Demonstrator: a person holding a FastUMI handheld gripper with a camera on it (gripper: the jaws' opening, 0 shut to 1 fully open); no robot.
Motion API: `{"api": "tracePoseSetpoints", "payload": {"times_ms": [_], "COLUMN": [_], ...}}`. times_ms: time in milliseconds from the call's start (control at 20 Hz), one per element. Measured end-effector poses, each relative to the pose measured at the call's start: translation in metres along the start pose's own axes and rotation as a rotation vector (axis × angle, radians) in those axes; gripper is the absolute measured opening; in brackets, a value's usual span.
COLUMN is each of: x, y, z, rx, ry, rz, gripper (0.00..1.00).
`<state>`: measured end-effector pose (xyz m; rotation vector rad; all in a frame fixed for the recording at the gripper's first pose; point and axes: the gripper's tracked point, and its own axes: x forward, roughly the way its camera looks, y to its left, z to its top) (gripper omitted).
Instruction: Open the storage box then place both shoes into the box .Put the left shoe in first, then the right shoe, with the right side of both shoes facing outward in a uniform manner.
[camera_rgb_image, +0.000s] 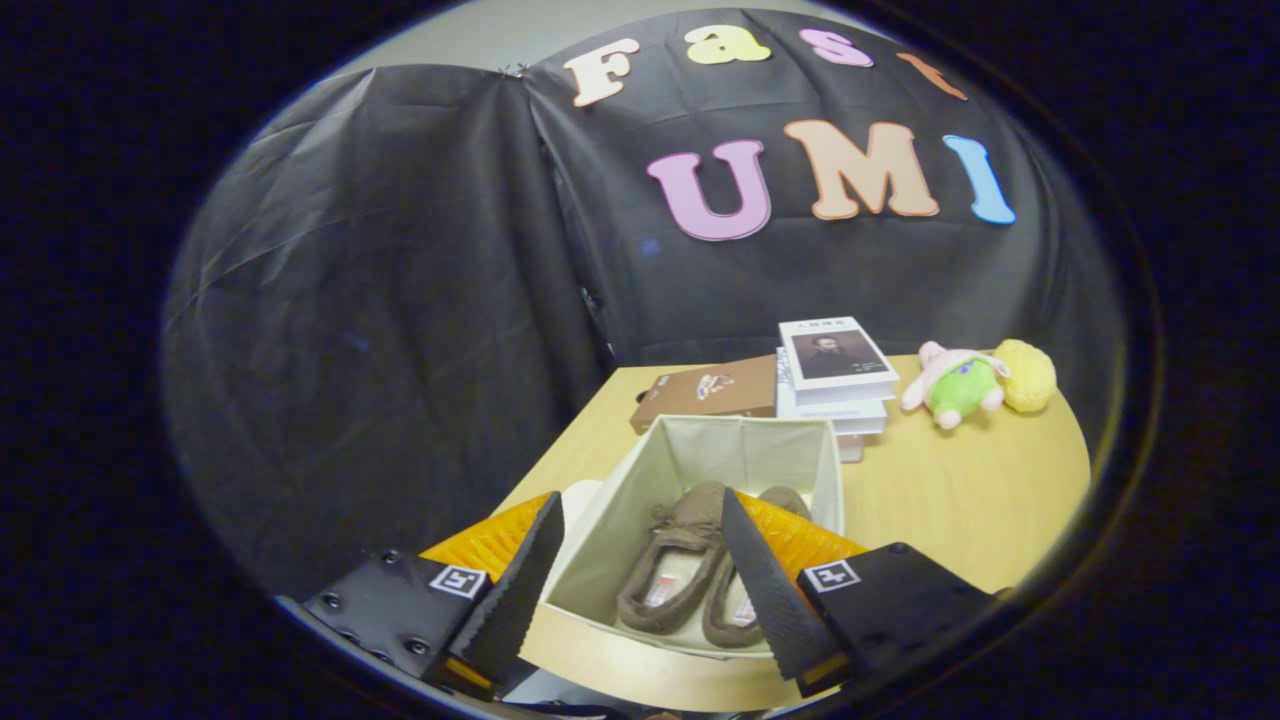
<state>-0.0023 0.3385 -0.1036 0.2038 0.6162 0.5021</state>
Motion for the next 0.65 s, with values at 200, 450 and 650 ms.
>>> {"api": "tracePoseSetpoints", "payload": {"times_ms": [200,450,650], "x": [0.005,-0.015,-0.061], "y": [0.012,0.007,-0.042], "z": [0.012,0.030,0.061], "rx": [-0.075,-0.171,-0.199], "ry": [-0.060,-0.181,-0.334], "rz": [0.011,-0.047,-0.160], "gripper": [0.99,0.99,0.99]}}
